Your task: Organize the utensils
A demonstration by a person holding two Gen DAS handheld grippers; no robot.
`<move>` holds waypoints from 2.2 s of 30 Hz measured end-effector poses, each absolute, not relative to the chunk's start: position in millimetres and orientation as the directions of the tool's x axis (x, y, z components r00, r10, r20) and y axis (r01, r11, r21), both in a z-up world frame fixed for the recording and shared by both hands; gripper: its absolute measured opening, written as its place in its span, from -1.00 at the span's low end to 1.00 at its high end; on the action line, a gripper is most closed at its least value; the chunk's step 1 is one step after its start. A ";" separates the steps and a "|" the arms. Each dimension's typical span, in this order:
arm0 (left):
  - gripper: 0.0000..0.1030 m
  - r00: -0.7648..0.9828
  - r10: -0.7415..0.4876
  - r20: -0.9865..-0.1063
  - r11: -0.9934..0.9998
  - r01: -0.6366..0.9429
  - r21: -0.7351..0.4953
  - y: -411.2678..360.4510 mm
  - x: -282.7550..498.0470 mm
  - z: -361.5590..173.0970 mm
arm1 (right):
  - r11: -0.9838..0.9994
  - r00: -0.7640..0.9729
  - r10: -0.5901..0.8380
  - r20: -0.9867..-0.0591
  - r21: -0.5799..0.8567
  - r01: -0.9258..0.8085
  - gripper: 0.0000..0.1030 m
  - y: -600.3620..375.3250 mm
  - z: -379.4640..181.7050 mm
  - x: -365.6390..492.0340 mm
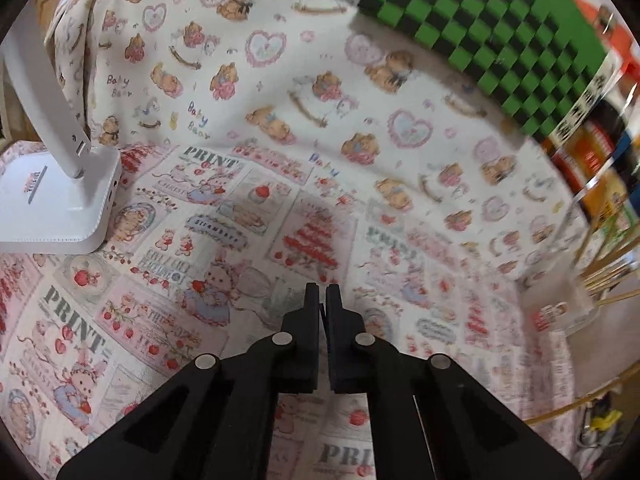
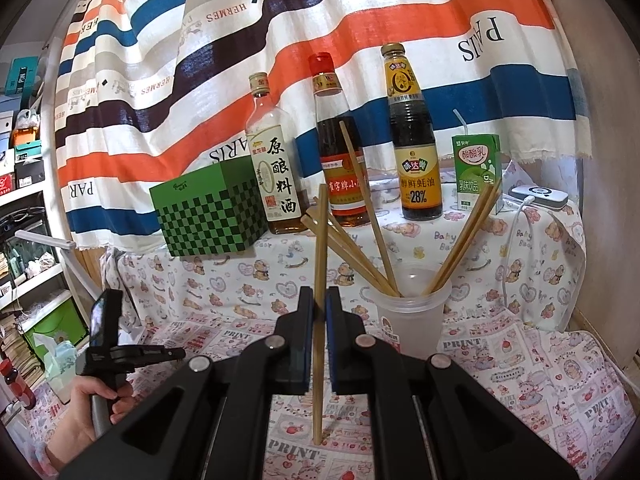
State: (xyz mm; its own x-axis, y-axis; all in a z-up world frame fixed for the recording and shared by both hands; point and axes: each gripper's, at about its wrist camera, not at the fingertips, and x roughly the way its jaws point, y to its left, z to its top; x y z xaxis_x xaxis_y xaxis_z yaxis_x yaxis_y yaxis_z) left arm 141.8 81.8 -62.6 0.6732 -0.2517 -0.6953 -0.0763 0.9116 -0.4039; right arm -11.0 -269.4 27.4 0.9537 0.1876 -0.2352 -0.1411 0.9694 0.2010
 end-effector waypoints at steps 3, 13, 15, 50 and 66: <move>-0.98 0.712 -0.281 -0.644 0.900 -0.037 -0.434 82.2 128.8 -47.3 | 0.970 0.954 0.186 -0.235 0.201 -0.140 -0.90 -269.6 27.4 -11.0; -0.98 0.865 -0.177 -0.469 0.982 0.126 -0.139 7.2 72.5 57.2 | 0.970 0.980 0.125 -0.154 0.225 -0.089 -0.89 -290.1 40.6 -21.5; -0.98 0.892 -0.163 -0.421 0.987 0.145 -0.074 -16.0 63.3 80.3 | 0.969 0.981 0.120 -0.151 0.232 -0.082 -0.89 -297.0 45.4 -20.2; -0.98 0.853 -0.453 -0.258 0.887 0.462 -0.029 -201.7 147.4 82.9 | 0.952 0.964 0.154 -0.217 0.294 -0.086 -0.89 -389.1 87.5 107.0; -0.43 0.854 -0.467 -0.230 0.880 0.475 -0.019 -176.6 125.8 101.3 | 0.954 0.958 0.171 -0.230 0.281 -0.103 -0.43 -384.8 91.4 103.6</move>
State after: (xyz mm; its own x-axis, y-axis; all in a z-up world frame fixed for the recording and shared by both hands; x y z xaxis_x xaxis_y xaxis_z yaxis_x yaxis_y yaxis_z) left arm 125.8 -176.6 101.3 0.8540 -0.4665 -0.2301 0.4753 0.8796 -0.0195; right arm 103.6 -384.8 91.4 0.9580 0.1708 -0.2302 -0.1026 0.9543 0.2807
